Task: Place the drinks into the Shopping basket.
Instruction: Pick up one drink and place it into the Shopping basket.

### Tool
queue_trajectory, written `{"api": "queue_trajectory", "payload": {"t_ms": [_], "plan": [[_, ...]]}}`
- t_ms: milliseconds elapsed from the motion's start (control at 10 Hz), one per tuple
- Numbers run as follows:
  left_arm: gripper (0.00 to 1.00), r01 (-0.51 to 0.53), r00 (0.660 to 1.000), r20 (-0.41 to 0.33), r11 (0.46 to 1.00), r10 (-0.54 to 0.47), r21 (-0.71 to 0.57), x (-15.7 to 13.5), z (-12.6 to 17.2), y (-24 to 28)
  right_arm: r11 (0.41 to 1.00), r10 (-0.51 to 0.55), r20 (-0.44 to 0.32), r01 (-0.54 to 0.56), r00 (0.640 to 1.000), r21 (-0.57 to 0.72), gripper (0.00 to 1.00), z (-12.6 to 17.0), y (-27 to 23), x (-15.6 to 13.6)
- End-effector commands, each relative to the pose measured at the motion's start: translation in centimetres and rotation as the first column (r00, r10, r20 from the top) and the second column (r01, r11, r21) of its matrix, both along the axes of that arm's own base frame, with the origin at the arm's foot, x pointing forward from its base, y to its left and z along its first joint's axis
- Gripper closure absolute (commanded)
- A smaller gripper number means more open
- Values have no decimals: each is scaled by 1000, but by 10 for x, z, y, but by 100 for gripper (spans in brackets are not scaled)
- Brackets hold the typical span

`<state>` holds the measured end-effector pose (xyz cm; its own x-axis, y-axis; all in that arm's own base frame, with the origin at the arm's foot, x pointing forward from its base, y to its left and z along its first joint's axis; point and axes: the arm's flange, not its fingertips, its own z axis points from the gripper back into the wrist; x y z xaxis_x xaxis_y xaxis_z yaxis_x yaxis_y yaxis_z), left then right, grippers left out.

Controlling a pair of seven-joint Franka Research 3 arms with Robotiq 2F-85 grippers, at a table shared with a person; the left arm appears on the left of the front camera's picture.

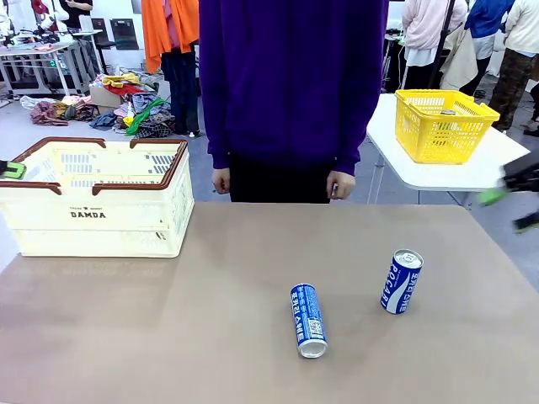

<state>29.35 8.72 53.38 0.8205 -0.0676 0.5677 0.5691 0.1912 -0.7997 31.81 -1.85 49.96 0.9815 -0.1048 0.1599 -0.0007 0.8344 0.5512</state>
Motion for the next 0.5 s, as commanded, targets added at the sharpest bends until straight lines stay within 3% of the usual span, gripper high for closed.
{"api": "queue_trajectory", "payload": {"t_ms": [0,300,400], "plan": [[0,-4,1000,6,1000,4,-25,-1,2,-1,970,110,-31,-114,993,-214,0,-6,52,40],[0,-4,1000,6,1000,4,-25,-1,2,-1,870,242,-80,-253,967,-423,0,-39,134,47],[0,-4,1000,6,1000,4,-25,-1,2,-1,845,182,-64,-190,981,-500,0,-49,144,50]]}}
